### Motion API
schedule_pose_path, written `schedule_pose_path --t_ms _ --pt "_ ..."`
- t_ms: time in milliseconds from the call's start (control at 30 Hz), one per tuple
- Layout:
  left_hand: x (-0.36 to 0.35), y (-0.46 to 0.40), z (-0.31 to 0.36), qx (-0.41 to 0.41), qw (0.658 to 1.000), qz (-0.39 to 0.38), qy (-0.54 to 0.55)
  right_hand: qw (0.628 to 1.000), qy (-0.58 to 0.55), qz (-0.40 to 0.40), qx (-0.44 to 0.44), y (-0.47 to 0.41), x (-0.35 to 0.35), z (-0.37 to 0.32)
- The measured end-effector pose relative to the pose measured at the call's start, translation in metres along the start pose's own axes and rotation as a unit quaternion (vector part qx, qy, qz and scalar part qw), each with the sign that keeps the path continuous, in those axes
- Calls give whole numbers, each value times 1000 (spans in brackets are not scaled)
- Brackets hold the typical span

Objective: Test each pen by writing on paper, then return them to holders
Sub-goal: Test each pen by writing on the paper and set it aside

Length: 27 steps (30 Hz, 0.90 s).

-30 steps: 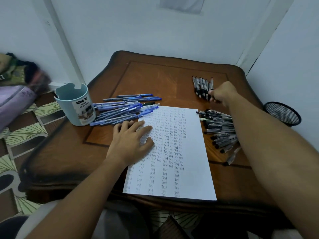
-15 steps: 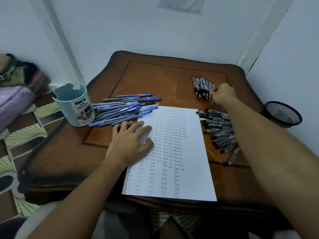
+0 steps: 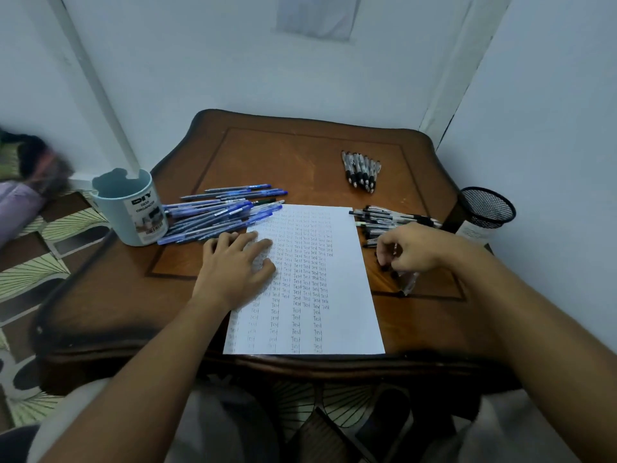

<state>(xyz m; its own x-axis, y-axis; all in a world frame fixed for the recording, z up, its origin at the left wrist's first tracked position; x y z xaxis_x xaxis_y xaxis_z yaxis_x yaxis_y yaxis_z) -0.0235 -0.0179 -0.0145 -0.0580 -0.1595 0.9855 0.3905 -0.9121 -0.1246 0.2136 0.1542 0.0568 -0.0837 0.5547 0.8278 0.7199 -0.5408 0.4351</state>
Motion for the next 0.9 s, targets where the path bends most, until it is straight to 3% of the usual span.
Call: schedule_pose_path --t_ms 200,433,600,900 --pt "1 3 1 1 1000 -9 -15 996 80 -41 -9 17 -7 4" --pt "0 3 2 0 1000 -15 -14 983 180 -32 -9 20 -18 13" --pt "0 4 2 -2 1000 -13 -14 983 182 -28 12 19 -20 15" --pt "-1 4 2 -2 1000 -6 -19 985 128 102 61 17 11 -28"
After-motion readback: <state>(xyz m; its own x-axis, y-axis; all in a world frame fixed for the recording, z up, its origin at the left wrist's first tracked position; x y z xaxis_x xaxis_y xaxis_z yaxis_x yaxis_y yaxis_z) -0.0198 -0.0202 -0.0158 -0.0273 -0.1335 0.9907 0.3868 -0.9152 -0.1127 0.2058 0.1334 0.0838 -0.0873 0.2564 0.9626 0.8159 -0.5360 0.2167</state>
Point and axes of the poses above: each hand's wrist, its own y-axis away from the middle knuckle, its own x-axis out of the back of the hand, z = x × y, the point moved 5 cm from there along -y, towards the middle knuckle, and after that the axes turned 6 degrees about -y, right-handed, at the moved point
